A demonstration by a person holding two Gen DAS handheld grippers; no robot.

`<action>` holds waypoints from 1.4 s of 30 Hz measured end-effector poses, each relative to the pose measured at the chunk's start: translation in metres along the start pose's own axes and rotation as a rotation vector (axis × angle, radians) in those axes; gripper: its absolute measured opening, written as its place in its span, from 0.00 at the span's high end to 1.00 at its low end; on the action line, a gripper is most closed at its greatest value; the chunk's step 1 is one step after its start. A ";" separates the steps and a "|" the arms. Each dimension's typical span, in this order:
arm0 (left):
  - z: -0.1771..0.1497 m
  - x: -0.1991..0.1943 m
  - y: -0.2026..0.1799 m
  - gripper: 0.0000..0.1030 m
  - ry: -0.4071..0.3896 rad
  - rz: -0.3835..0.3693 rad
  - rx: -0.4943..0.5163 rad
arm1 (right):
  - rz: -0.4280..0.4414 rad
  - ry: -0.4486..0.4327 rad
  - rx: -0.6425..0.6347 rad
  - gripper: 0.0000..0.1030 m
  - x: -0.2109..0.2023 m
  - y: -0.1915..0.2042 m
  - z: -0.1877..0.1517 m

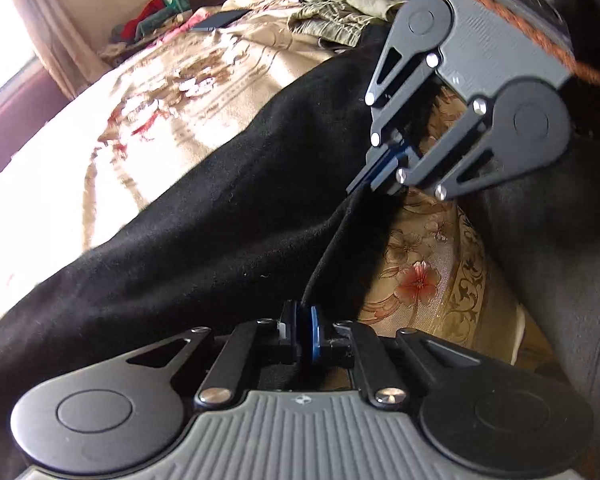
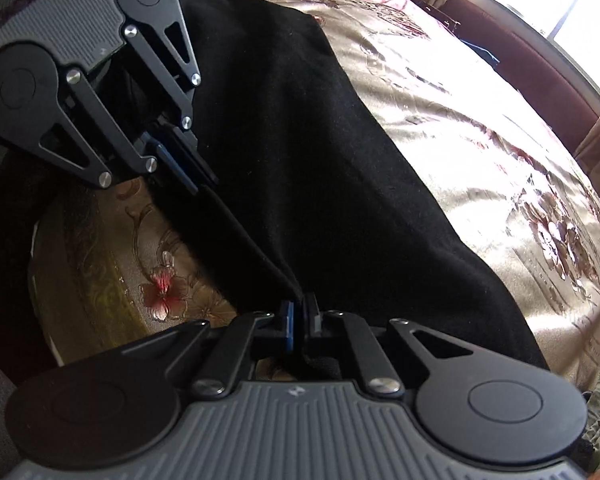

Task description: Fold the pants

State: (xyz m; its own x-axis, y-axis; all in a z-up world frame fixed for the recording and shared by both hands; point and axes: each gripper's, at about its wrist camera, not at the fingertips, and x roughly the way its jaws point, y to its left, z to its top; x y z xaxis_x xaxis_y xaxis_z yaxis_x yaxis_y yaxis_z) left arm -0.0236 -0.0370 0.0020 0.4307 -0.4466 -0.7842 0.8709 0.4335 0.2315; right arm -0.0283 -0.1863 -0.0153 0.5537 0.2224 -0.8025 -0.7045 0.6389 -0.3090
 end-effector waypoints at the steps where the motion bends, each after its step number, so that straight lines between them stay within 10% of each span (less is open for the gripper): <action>1: -0.001 -0.002 -0.002 0.77 0.002 0.013 0.013 | -0.001 -0.009 0.002 0.95 -0.005 -0.002 0.000; 25: -0.004 0.011 -0.023 0.59 0.055 0.162 0.063 | -0.072 -0.098 -0.089 0.82 0.013 0.029 0.017; 29: -0.006 0.008 -0.014 0.78 0.033 0.093 -0.051 | -0.064 -0.089 -0.107 0.85 0.013 0.032 0.019; 42: -0.009 -0.009 -0.011 0.79 0.052 0.049 -0.091 | -0.033 -0.063 -0.099 0.91 0.005 0.043 0.015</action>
State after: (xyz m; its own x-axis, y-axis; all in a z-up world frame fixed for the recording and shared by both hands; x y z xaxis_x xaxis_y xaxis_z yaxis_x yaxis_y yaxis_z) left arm -0.0389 -0.0309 0.0011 0.4579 -0.3831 -0.8022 0.8227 0.5246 0.2191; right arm -0.0490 -0.1465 -0.0252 0.6021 0.2502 -0.7582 -0.7241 0.5711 -0.3866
